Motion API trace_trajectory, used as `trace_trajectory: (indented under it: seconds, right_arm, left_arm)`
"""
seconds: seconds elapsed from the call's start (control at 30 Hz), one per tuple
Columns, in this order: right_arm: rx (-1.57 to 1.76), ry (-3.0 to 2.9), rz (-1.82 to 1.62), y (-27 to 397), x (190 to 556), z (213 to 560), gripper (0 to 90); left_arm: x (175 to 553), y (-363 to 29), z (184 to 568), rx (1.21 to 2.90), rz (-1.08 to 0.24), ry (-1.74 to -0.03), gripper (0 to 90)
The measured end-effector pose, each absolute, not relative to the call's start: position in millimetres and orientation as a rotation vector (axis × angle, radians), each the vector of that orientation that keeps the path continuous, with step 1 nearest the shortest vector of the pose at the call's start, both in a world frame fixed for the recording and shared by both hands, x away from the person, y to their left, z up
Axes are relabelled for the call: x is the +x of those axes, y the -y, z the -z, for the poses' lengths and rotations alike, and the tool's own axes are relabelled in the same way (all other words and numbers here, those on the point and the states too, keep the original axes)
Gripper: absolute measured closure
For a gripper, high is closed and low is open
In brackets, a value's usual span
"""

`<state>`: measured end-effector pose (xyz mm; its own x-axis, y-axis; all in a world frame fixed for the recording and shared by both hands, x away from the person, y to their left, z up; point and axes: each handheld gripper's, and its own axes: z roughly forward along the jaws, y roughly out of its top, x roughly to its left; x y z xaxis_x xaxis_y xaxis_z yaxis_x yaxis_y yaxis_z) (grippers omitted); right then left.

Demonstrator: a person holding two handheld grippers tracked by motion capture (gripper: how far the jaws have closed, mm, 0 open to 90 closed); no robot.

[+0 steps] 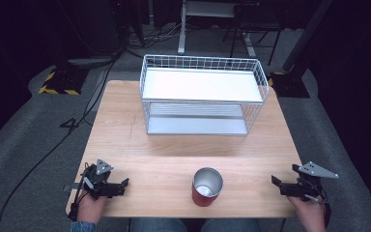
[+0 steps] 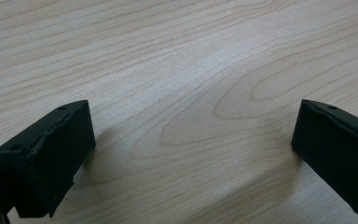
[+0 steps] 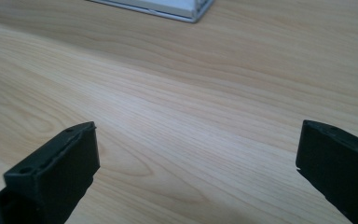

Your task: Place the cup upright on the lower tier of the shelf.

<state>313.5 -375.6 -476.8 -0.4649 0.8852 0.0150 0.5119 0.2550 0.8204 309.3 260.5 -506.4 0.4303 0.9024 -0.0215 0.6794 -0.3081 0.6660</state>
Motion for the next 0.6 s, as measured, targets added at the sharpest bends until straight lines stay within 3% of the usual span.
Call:
trace_trajectory:
  seconds: [0.6]
  right_arm:
    - [1.142,-2.038,-1.241,342.4,278.7,445.1,0.0]
  left_arm:
    - [311.7,-259.5,506.4,2.081,-0.479,-1.332,0.0]
